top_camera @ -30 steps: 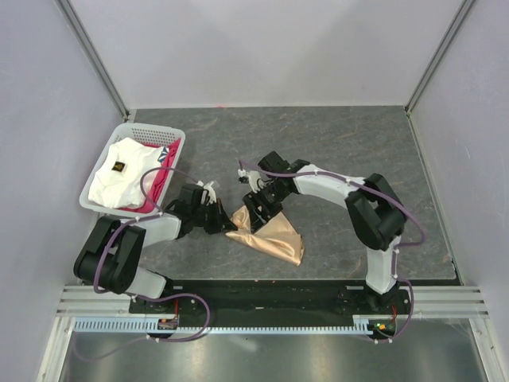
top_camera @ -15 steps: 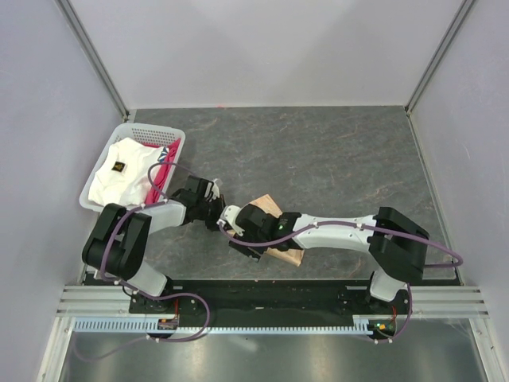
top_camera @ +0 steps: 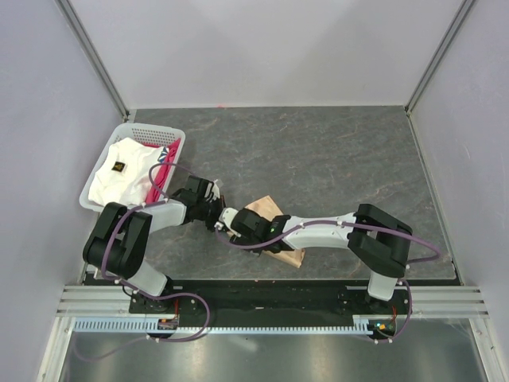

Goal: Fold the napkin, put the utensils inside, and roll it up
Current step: Roll the napkin with the utensil

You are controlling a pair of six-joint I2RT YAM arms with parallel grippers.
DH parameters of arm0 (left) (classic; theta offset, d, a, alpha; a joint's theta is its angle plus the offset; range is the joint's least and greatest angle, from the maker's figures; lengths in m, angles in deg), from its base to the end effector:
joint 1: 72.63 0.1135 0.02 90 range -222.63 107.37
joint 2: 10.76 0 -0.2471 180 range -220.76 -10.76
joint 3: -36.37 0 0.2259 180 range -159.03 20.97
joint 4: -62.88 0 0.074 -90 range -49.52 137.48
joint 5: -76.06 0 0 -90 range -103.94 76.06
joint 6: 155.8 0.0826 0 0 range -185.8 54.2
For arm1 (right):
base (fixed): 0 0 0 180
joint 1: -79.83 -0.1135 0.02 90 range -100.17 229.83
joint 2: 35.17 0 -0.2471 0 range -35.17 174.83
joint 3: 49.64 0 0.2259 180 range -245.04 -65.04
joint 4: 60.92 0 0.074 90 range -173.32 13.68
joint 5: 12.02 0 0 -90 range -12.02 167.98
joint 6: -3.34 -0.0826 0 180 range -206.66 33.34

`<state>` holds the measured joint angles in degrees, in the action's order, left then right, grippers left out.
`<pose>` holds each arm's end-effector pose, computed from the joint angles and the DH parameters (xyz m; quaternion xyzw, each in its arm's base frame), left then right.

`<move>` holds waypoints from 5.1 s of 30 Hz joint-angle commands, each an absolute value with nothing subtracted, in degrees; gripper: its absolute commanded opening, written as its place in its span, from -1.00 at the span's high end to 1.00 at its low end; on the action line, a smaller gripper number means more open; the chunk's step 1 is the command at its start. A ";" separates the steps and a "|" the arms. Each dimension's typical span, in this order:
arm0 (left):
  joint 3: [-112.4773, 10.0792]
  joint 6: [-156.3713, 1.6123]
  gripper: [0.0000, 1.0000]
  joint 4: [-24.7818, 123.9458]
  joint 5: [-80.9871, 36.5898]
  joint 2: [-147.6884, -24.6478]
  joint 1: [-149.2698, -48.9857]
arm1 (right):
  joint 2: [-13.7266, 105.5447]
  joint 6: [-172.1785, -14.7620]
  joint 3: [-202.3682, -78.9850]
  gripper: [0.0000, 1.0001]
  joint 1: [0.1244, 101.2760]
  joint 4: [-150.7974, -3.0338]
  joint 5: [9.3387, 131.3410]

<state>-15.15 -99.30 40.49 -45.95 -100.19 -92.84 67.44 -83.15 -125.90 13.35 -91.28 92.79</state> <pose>0.2356 -0.1334 0.0967 -0.0373 0.9311 -0.3491 0.0994 0.1634 0.3224 0.1258 -0.5146 0.7995 0.0431 0.3067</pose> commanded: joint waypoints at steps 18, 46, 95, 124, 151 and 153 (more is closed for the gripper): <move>-12.43 -100.16 -0.47 38.77 -33.19 -86.98 -90.12 | 74.07 -88.50 -131.39 0.69 29.11 -101.19 50.76; 0.32 -99.37 -0.42 65.23 -44.43 -83.35 -91.35 | 91.38 -84.72 -144.14 0.66 37.55 -112.26 32.72; -19.28 -96.83 0.96 35.79 -41.62 -102.43 -91.61 | 63.35 -76.47 -125.60 -0.51 16.81 -91.00 91.52; -25.97 -94.10 -0.23 34.82 -37.23 -96.72 -91.52 | 71.18 -91.74 -129.64 0.45 25.42 -110.33 73.24; -13.75 -97.26 -0.42 50.38 -48.74 -98.03 -92.31 | 84.71 -89.21 -136.06 0.46 39.66 -109.19 35.00; -13.75 -97.79 -0.39 52.04 -50.05 -98.91 -92.49 | 85.85 -88.68 -136.58 0.46 39.92 -109.37 33.96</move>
